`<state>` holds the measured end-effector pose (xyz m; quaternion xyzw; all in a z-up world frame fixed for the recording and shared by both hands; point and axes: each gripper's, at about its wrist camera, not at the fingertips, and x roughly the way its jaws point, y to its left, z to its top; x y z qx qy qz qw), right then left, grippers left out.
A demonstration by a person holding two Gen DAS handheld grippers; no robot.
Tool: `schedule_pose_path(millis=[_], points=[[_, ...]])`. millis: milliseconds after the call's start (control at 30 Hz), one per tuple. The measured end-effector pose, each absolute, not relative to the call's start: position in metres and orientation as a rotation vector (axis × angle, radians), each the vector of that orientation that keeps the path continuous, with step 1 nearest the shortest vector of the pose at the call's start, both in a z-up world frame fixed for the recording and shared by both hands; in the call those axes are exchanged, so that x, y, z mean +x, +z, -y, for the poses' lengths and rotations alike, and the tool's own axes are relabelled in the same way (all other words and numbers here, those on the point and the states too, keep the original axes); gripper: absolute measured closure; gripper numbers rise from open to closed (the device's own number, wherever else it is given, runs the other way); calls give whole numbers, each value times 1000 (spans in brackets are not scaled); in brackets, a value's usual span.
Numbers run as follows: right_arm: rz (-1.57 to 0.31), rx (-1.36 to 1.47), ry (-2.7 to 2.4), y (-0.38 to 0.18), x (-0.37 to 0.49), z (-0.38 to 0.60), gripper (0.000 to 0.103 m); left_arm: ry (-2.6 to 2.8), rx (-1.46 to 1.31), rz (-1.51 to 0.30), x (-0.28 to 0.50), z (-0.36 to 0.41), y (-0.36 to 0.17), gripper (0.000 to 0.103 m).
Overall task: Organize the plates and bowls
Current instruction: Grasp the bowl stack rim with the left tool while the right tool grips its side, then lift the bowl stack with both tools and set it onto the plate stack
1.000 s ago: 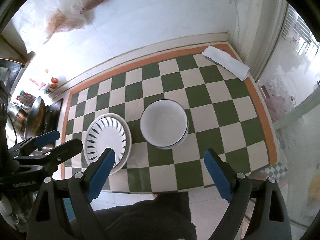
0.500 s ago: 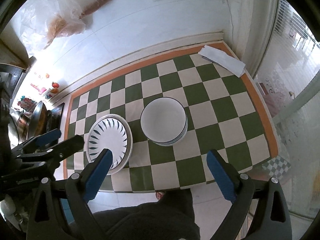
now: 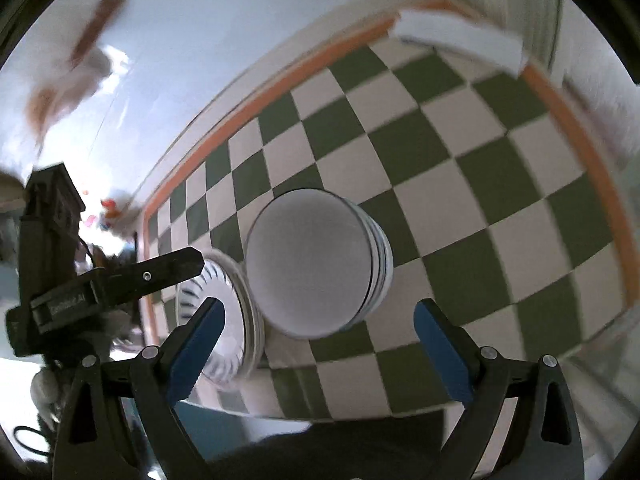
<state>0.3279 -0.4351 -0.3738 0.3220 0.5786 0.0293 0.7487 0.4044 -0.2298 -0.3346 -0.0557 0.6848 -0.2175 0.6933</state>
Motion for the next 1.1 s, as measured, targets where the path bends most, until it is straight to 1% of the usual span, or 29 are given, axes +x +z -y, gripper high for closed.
schedule_pose_path(millis=[233, 500, 533, 600, 633, 667, 700, 767, 800, 833, 867, 1100], points=[[-1323, 886, 106, -440, 349, 448, 5, -562, -164, -1685, 429, 251, -380, 2], [-1382, 986, 140, -480, 359, 447, 6, -641, -172, -1786, 436, 274, -409, 3], [-1389, 992, 147, -484, 360, 446, 7, -645, -173, -1790, 437, 275, -411, 4], [-1400, 1002, 157, -491, 363, 444, 9, -657, -181, -1797, 438, 278, -415, 17], [-1409, 1005, 152, -495, 364, 443, 11, -666, -180, -1806, 437, 279, -417, 21], [-1413, 1013, 151, -498, 365, 442, 15, -674, -178, -1817, 436, 281, -419, 30], [-1413, 1023, 153, -500, 365, 441, 17, -678, -178, -1824, 438, 281, -421, 35], [-1416, 1038, 155, -504, 367, 440, 29, -687, -177, -1832, 437, 283, -424, 37], [-1418, 1036, 149, -505, 368, 440, 31, -694, -171, -1835, 435, 283, -426, 40], [-1417, 1031, 144, -506, 369, 439, 34, -696, -165, -1831, 435, 283, -426, 41], [-1421, 1025, 136, -508, 370, 439, 40, -701, -163, -1826, 434, 283, -426, 41], [-1388, 1022, 137, -506, 369, 439, 45, -725, -137, -1751, 424, 281, -420, 41]])
